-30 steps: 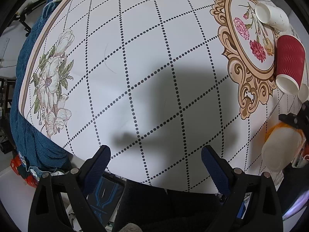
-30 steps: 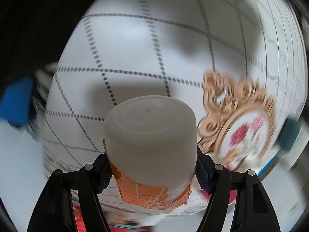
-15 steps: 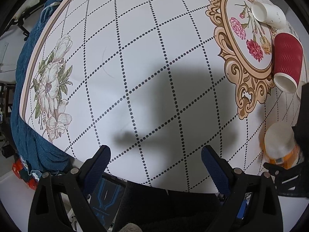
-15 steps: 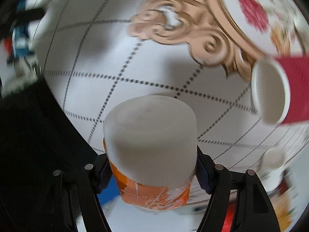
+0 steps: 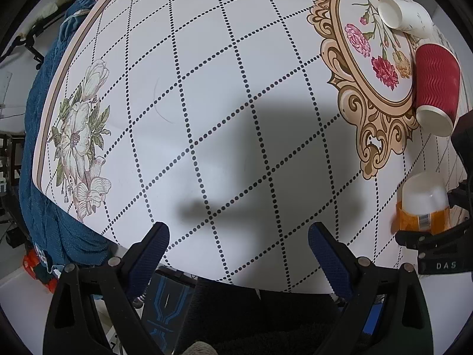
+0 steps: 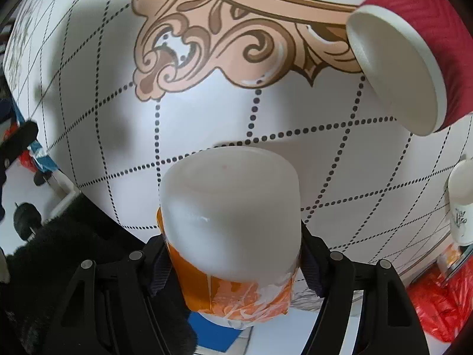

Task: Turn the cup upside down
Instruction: 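Rotate the held cup with the right tool so its bottom faces up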

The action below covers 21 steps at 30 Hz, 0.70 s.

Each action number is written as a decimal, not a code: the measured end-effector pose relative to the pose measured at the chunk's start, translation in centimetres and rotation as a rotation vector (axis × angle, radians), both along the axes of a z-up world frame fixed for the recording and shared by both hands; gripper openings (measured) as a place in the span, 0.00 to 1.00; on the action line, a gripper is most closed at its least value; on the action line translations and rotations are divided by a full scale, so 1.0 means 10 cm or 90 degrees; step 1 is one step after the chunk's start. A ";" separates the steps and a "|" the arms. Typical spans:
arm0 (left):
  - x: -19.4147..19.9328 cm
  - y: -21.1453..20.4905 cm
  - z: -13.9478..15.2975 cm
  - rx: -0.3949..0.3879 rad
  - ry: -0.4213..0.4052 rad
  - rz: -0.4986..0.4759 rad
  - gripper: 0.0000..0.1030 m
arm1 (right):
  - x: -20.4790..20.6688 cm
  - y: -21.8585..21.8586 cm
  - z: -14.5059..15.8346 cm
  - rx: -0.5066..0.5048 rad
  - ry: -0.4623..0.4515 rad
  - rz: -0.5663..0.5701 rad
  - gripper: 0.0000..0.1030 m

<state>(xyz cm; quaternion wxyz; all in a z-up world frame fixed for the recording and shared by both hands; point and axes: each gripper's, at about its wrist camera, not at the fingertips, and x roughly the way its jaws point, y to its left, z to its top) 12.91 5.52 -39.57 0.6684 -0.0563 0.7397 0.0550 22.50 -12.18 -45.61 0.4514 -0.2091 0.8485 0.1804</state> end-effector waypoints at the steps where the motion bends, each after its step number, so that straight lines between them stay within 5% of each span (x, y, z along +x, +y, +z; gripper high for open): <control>1: 0.00 -0.01 0.00 0.000 0.000 -0.001 0.93 | 0.03 0.03 -0.01 -0.003 0.004 -0.011 0.75; 4: -0.02 -0.03 -0.01 0.000 0.001 -0.002 0.93 | 0.21 0.06 0.01 0.004 -0.007 -0.013 0.88; 12: -0.01 -0.16 -0.07 0.021 0.006 -0.016 0.93 | 0.43 0.16 0.26 0.010 -0.056 0.013 0.88; 14: -0.01 -0.20 -0.08 0.023 0.006 -0.020 0.93 | 0.48 0.17 0.28 0.009 -0.062 0.015 0.85; 16: 0.00 -0.24 -0.09 0.020 0.006 -0.024 0.94 | 0.46 0.21 0.31 0.015 -0.069 0.008 0.70; 21: 0.02 -0.29 -0.07 0.024 0.005 -0.024 0.94 | 0.47 0.14 0.39 0.038 -0.102 -0.010 0.70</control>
